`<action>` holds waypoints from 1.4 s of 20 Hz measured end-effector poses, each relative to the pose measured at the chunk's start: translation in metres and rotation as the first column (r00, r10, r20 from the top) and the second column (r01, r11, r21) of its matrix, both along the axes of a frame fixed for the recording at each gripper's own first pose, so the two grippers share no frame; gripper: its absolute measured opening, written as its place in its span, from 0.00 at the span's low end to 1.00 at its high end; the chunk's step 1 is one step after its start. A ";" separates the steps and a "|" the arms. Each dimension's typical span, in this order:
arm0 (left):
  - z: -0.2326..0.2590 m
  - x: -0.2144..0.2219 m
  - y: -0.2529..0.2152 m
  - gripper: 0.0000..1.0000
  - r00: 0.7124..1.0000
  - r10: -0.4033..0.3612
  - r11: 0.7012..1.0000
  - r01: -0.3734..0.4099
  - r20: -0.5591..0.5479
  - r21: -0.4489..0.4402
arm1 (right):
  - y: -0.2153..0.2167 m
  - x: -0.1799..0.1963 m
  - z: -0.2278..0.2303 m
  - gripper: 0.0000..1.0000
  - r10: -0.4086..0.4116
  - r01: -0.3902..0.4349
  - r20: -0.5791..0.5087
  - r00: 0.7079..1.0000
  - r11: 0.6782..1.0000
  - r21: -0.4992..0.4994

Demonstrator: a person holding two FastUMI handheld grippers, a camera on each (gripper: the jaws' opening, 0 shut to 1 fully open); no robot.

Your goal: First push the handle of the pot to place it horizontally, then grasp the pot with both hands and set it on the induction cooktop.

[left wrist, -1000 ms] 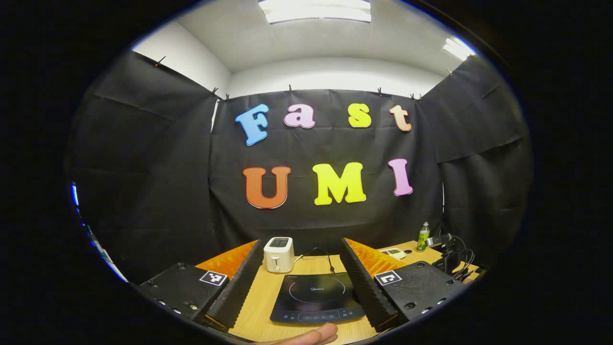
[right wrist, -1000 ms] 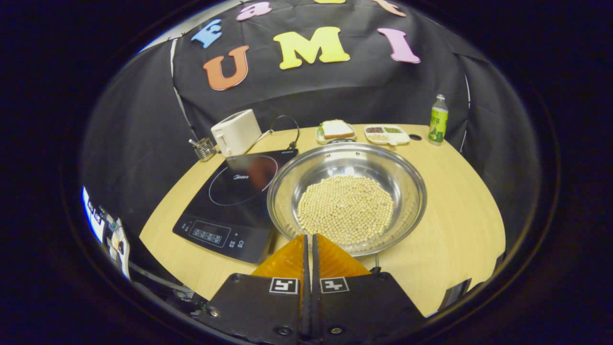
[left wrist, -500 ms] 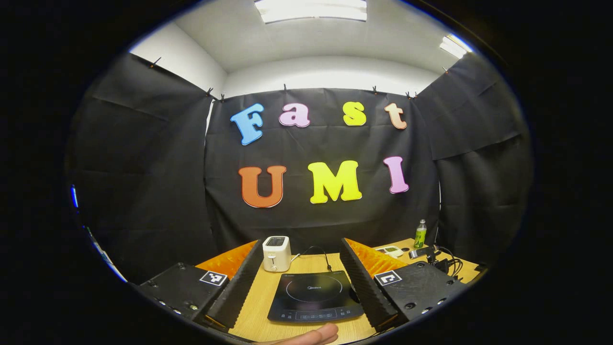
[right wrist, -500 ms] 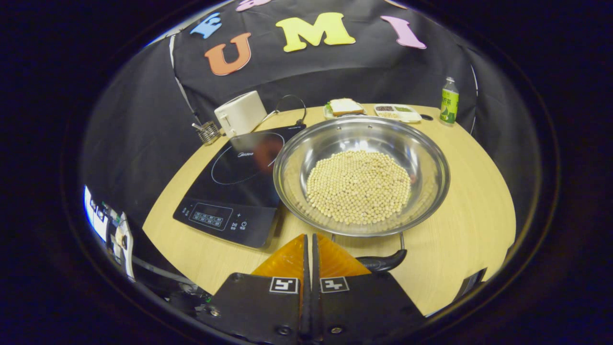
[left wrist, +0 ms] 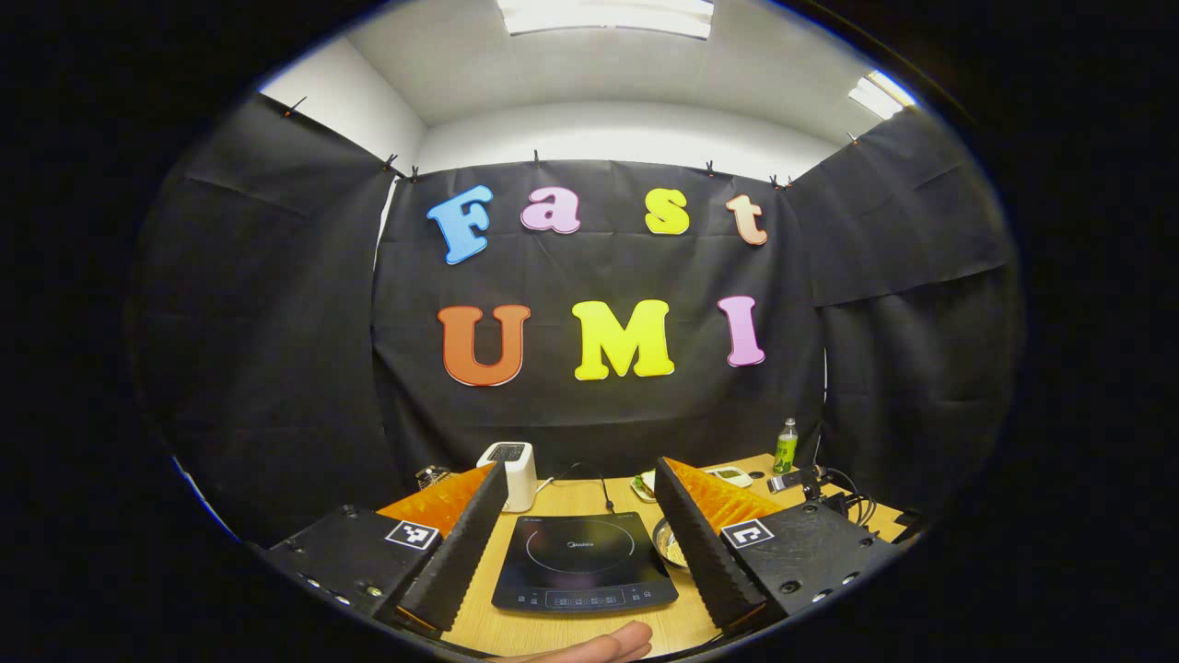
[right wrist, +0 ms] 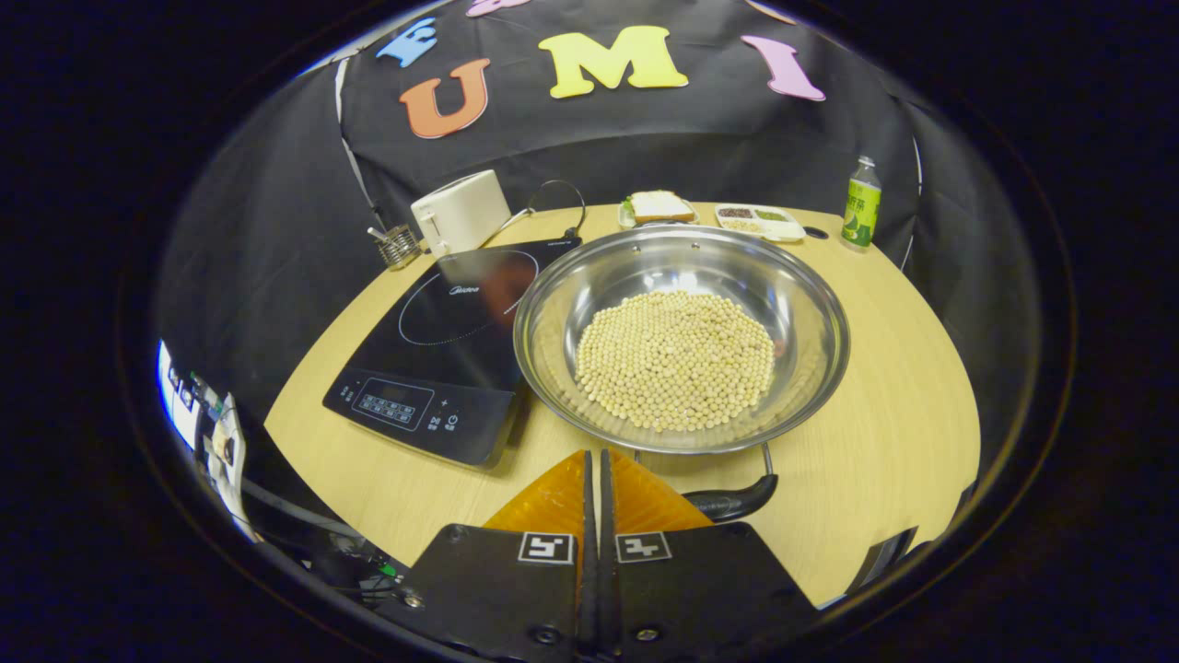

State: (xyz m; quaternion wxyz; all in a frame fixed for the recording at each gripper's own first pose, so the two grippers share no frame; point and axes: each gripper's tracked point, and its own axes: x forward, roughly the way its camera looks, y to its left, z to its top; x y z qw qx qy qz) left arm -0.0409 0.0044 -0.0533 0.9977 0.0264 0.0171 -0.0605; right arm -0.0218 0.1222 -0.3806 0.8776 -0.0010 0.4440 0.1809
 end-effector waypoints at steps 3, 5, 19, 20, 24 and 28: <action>-0.001 0.000 -0.003 0.96 1.000 -0.001 1.000 0.001 0.007 0.006 | -0.008 0.002 0.001 0.04 0.017 -0.016 0.026 1.000 1.000 -0.014; 0.001 0.001 -0.005 0.96 1.000 -0.002 1.000 0.002 0.009 0.007 | -0.012 0.002 0.001 0.01 0.025 -0.025 0.033 0.999 0.999 -0.021; 0.005 0.019 -0.024 0.96 0.999 0.045 0.999 -0.045 0.024 0.010 | -0.054 0.013 -0.003 0.01 0.189 -0.185 0.067 0.980 0.981 -0.058; 0.006 0.023 -0.028 0.96 0.999 0.047 0.999 -0.048 0.026 0.008 | -0.059 0.015 -0.003 0.04 0.200 -0.196 0.067 0.978 0.979 -0.065; 0.010 0.036 -0.041 0.96 0.998 0.053 0.999 -0.053 0.025 -0.001 | -0.081 0.024 -0.004 0.04 0.206 -0.201 0.059 0.977 0.976 -0.078; 0.010 0.046 -0.054 0.96 0.998 0.064 0.996 -0.064 0.000 -0.055 | -0.103 0.035 -0.002 0.04 0.224 -0.217 0.062 0.972 0.970 -0.108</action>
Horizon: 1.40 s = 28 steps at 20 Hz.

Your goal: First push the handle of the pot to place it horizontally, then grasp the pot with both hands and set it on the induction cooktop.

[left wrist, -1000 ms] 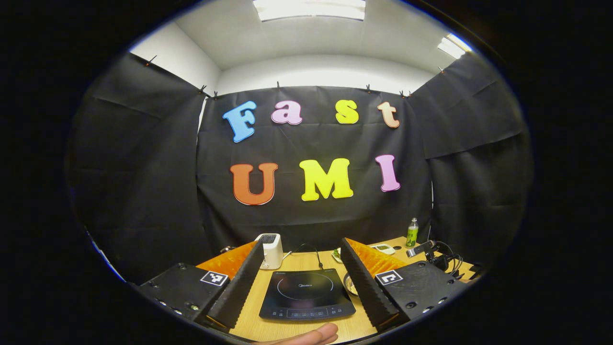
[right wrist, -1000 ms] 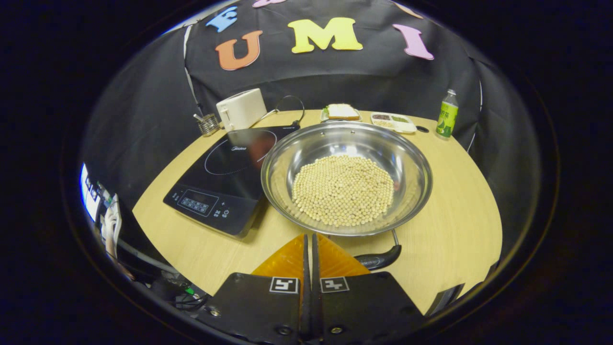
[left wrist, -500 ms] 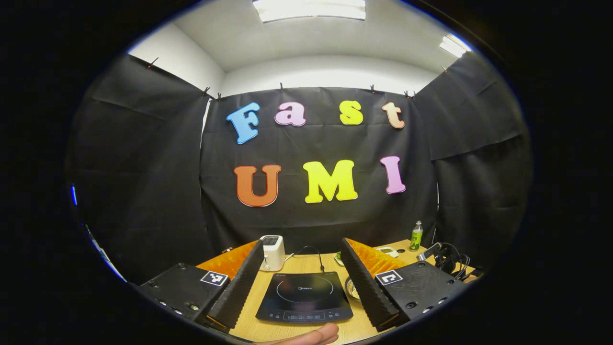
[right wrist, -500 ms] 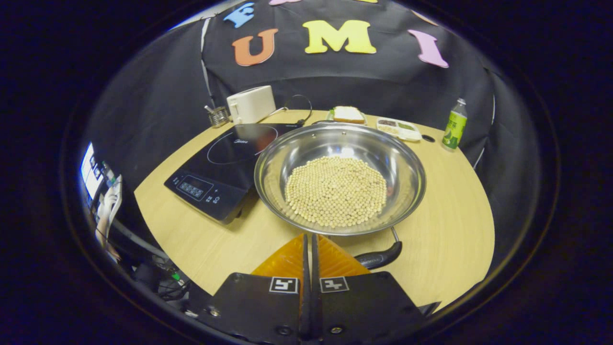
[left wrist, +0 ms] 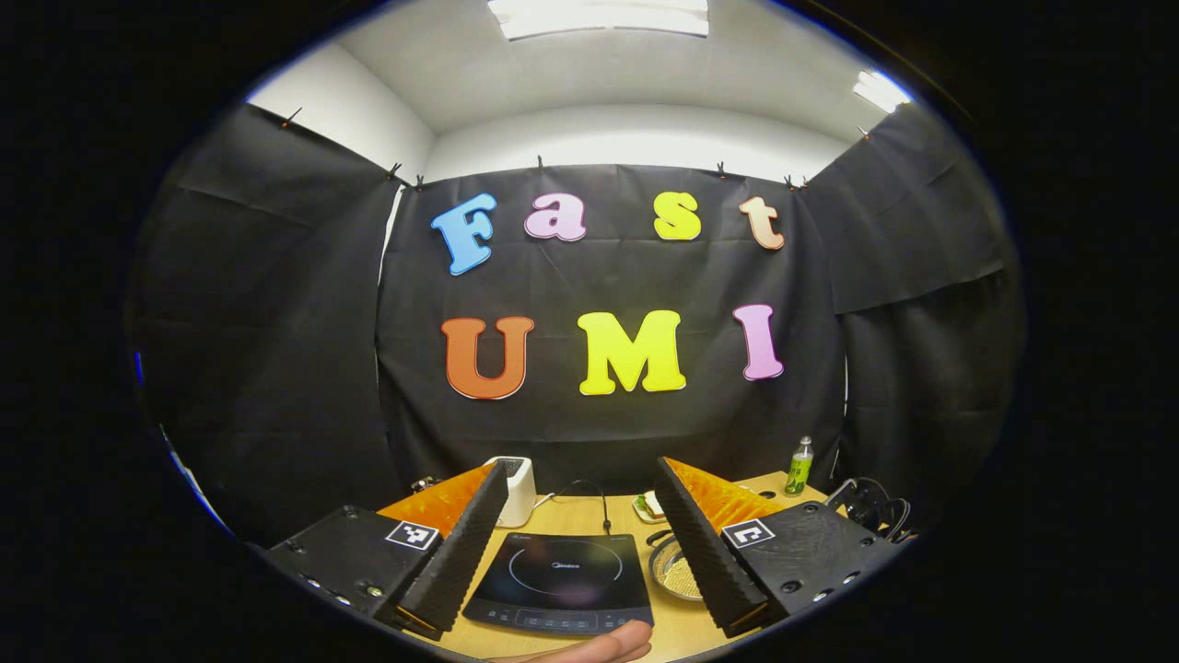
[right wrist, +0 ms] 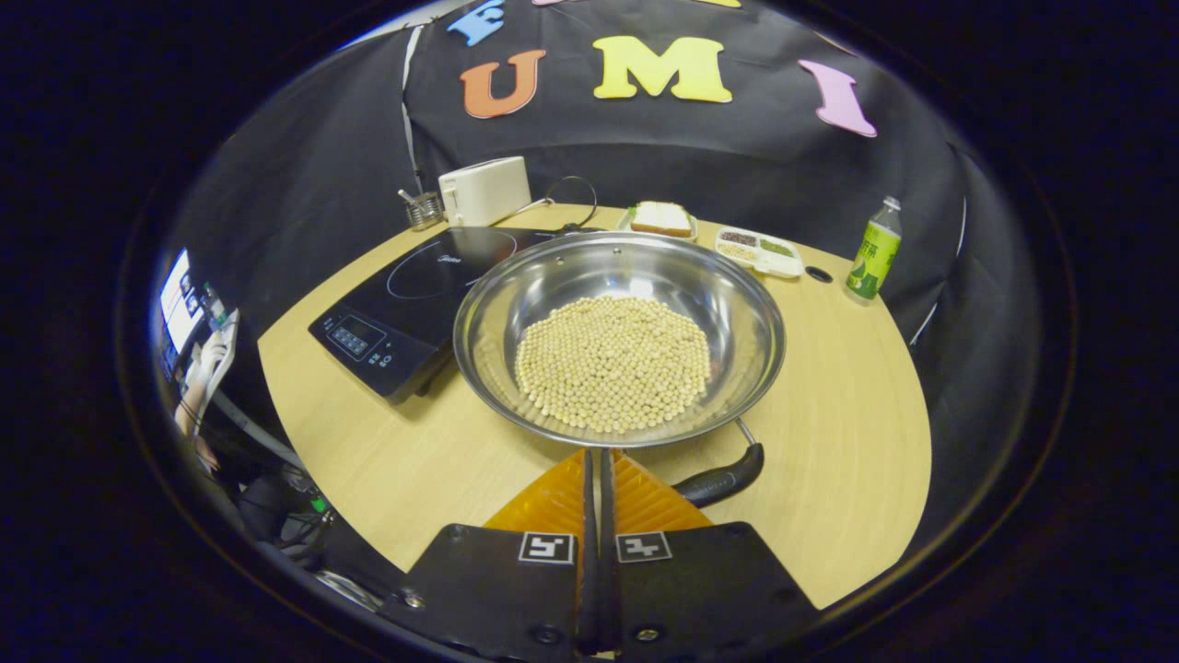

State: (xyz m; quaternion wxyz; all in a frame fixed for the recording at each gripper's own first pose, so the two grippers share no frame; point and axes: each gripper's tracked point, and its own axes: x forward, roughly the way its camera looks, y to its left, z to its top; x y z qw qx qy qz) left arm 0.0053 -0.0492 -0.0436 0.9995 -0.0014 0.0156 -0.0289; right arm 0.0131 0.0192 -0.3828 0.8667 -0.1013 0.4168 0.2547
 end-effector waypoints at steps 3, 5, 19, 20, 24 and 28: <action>0.008 0.002 -0.011 0.96 1.000 0.006 1.000 -0.006 0.009 0.008 | -0.015 0.009 -0.002 0.01 0.014 -0.014 0.009 1.000 1.000 -0.022; 0.008 0.005 -0.006 0.96 0.998 0.057 0.997 -0.058 0.019 0.052 | -0.023 0.016 -0.002 0.04 0.018 -0.018 -0.002 1.000 1.000 -0.022; -0.020 0.039 0.003 0.95 0.997 0.075 0.997 -0.074 -0.028 0.024 | -0.069 0.071 -0.008 0.04 -0.026 0.022 -0.088 0.996 0.998 -0.052; -0.021 0.039 0.003 0.96 0.997 0.068 0.998 -0.067 -0.025 0.020 | -0.072 0.077 -0.008 0.04 -0.037 0.032 -0.078 0.996 0.997 -0.063; -0.029 0.048 0.010 0.95 0.998 0.054 0.999 -0.054 -0.025 -0.001 | -0.082 0.099 -0.011 0.04 -0.085 0.081 -0.034 0.996 0.991 -0.110; -0.052 0.057 0.018 0.95 0.996 0.061 0.998 -0.061 -0.069 -0.003 | -0.089 0.121 -0.010 0.00 -0.164 0.168 0.044 0.985 0.978 -0.122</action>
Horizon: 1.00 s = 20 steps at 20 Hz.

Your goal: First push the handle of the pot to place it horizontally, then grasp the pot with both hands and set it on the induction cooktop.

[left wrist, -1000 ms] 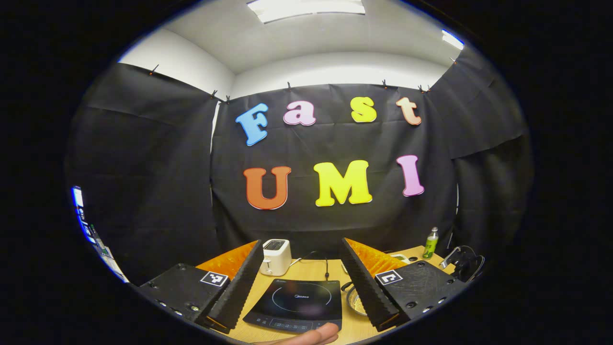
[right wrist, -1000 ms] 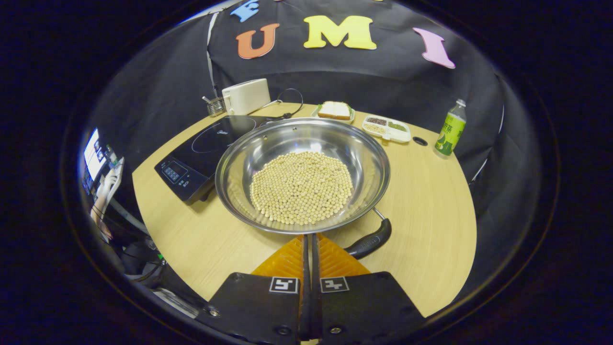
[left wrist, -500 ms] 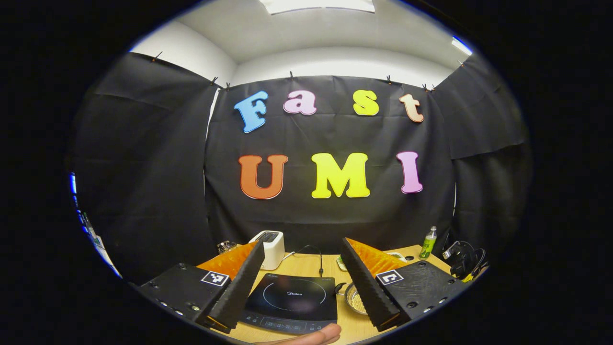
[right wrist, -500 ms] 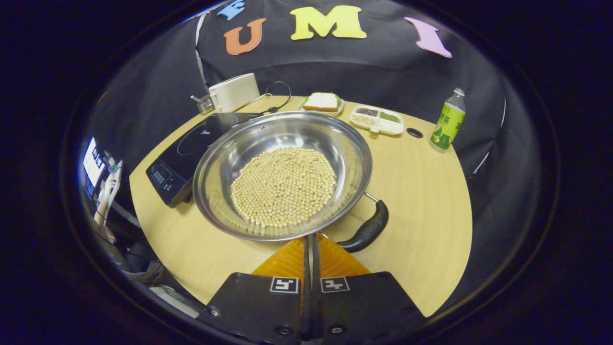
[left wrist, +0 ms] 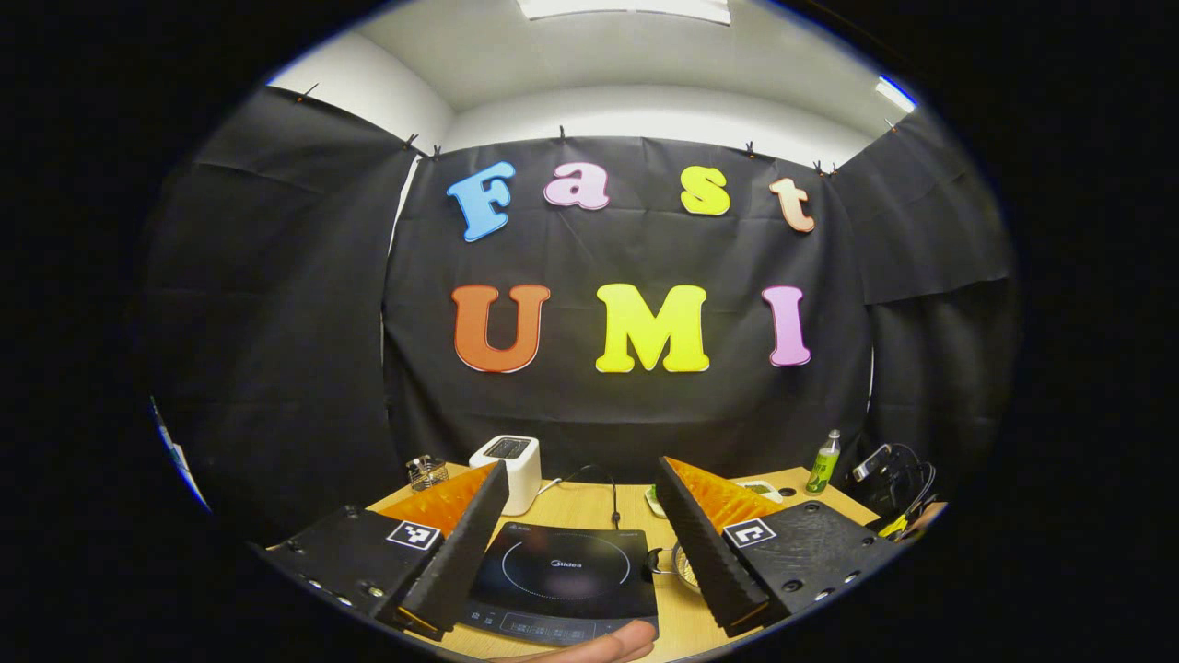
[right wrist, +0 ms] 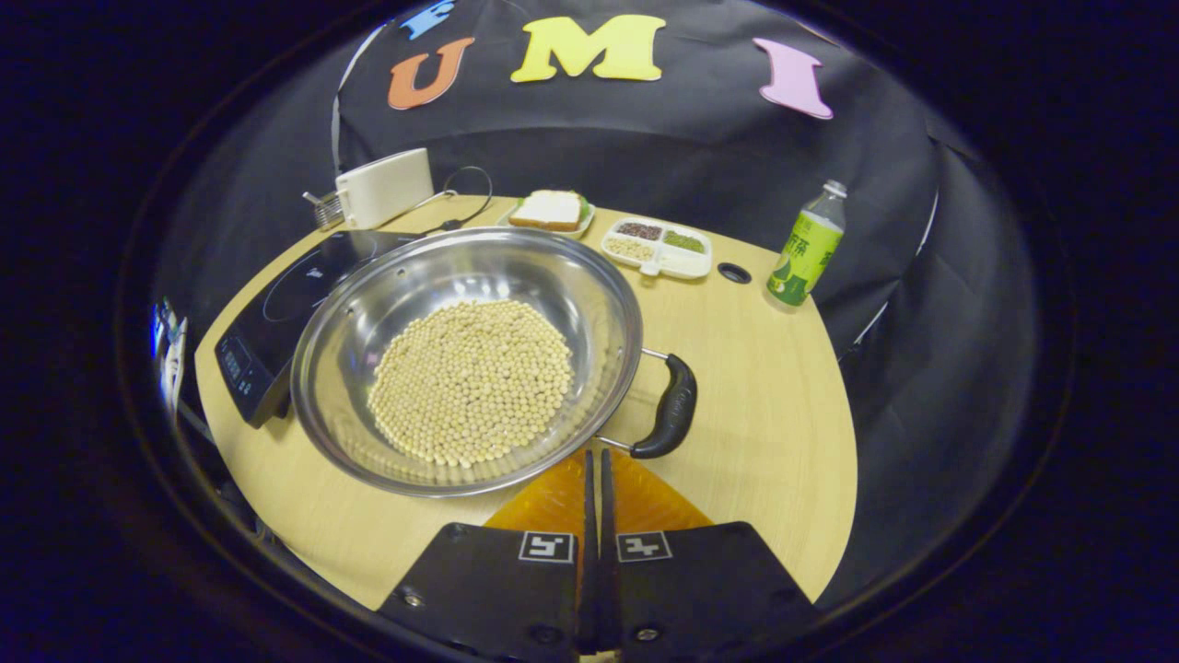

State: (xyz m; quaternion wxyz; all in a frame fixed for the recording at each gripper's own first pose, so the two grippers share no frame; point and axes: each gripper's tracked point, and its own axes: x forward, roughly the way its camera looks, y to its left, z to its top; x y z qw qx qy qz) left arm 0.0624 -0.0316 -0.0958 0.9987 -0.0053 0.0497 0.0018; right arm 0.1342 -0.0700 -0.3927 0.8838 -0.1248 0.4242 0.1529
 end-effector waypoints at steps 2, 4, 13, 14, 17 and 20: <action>-0.005 0.004 -0.001 0.96 1.000 -0.006 1.000 0.006 -0.003 -0.016 | -0.002 0.010 0.007 0.04 -0.039 0.039 0.065 0.997 0.999 0.009; -0.014 0.009 -0.001 0.96 1.000 -0.006 1.000 0.006 -0.018 -0.026 | 0.002 0.012 0.015 0.04 -0.056 0.051 0.108 0.993 0.998 0.047; -0.060 0.026 -0.028 0.96 0.988 -0.088 0.995 0.083 -0.125 -0.049 | -0.002 0.009 0.074 0.67 -0.181 0.146 0.265 0.947 0.978 0.147; -0.064 0.029 -0.031 0.97 0.986 -0.091 0.995 0.086 -0.139 -0.046 | -0.001 0.009 0.078 0.87 -0.184 0.146 0.278 0.943 0.977 0.153; -0.079 0.042 -0.043 0.96 0.978 -0.108 0.993 0.099 -0.178 -0.059 | 0.000 0.011 0.092 0.99 -0.238 0.182 0.287 0.928 0.961 0.209; -0.099 0.057 -0.058 0.97 0.963 -0.131 0.990 0.116 -0.234 -0.074 | -0.003 0.009 0.091 1.00 -0.255 0.198 0.257 0.932 0.953 0.228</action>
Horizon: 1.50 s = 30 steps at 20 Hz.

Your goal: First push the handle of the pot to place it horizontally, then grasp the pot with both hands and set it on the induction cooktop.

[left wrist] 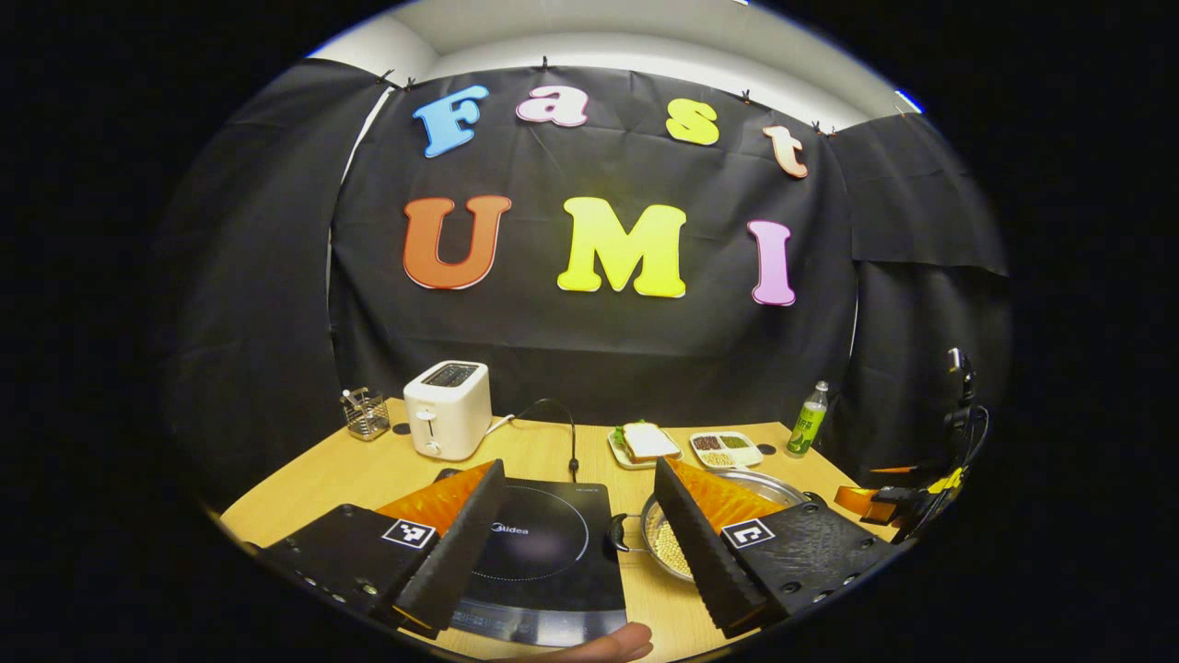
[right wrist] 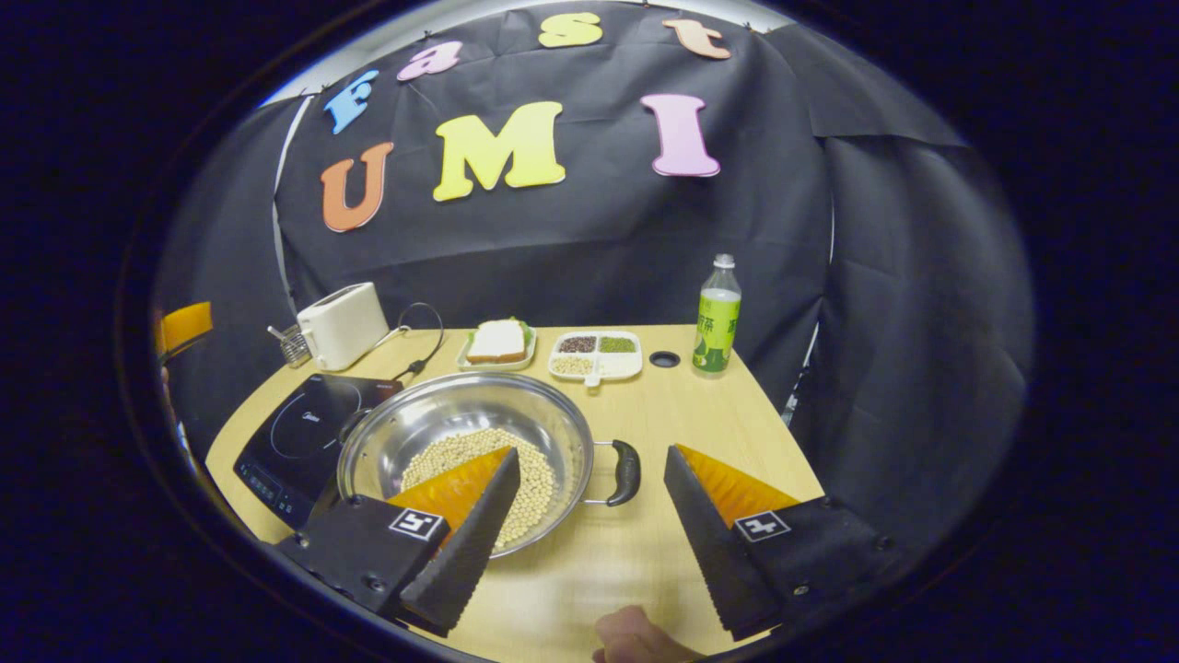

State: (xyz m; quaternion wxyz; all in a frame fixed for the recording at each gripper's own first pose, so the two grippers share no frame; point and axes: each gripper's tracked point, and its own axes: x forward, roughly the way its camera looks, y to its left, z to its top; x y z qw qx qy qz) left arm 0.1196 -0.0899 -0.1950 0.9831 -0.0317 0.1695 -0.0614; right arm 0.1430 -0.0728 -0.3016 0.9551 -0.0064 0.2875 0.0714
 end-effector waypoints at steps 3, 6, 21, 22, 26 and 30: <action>-0.020 0.015 -0.014 0.97 0.999 -0.015 1.000 0.015 -0.041 -0.004 | -0.012 0.005 -0.001 1.00 -0.041 0.041 0.010 0.999 0.999 -0.024; -0.047 0.025 -0.030 0.97 0.994 -0.043 0.999 0.044 -0.099 0.009 | -0.006 0.006 -0.007 1.00 -0.041 0.041 -0.018 0.999 0.999 -0.005; -0.170 0.059 -0.069 0.94 0.913 -0.104 0.993 0.117 -0.395 0.010 | -0.015 0.032 -0.080 0.94 -0.108 0.120 -0.168 0.980 0.991 0.058; -0.176 0.062 -0.067 0.93 0.909 -0.094 0.993 0.114 -0.407 0.026 | -0.013 0.034 -0.085 0.94 -0.106 0.118 -0.178 0.978 0.991 0.057; -0.195 0.057 -0.079 0.81 0.877 -0.134 0.987 0.159 -0.462 0.015 | -0.008 0.043 -0.097 0.94 -0.096 0.108 -0.207 0.974 0.993 0.046; -0.203 0.059 -0.073 0.70 0.870 -0.120 0.985 0.164 -0.479 0.050 | -0.003 0.050 -0.101 0.85 -0.084 0.095 -0.203 0.976 0.994 0.046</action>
